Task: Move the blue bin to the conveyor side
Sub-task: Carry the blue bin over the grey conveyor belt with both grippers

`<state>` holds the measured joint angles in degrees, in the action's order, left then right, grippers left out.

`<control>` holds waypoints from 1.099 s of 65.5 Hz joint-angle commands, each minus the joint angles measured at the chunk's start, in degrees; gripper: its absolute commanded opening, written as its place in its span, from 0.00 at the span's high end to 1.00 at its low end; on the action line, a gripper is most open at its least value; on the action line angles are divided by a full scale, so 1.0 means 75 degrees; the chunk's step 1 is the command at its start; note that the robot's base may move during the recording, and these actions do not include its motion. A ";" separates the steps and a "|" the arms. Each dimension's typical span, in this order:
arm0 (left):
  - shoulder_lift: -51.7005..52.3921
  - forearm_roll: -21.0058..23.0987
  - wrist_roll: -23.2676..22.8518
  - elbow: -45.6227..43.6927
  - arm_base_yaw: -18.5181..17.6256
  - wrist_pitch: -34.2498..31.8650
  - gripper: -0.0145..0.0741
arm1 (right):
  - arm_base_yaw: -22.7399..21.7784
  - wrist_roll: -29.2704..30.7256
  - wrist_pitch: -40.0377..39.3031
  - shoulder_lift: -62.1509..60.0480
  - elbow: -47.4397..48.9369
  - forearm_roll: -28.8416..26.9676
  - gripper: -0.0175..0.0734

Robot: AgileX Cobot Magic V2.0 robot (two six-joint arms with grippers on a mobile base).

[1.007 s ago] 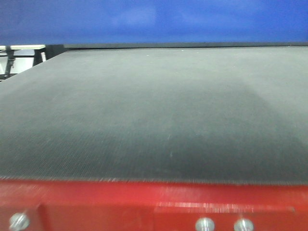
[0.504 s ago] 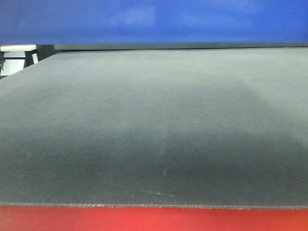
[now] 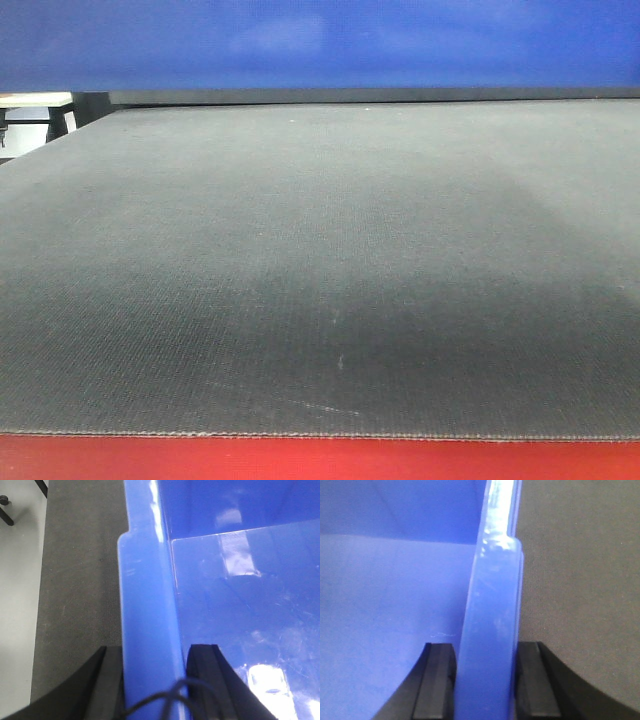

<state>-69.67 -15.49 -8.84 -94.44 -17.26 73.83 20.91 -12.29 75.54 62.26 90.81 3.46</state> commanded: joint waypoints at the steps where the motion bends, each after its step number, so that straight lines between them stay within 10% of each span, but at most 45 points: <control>1: 0.0096 -0.0104 0.0092 -0.0163 -0.0093 -0.0933 0.86 | 0.0060 0.0163 -0.0743 -0.0118 0.0082 -0.0281 0.89; 72: 0.0096 -0.0104 0.0092 -0.0163 -0.0093 -0.1173 0.86 | 0.0060 0.0163 -0.1283 -0.0104 0.0082 -0.0573 0.89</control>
<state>-69.67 -16.46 -8.72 -94.44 -17.26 71.65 20.91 -12.37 72.74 62.26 90.81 3.37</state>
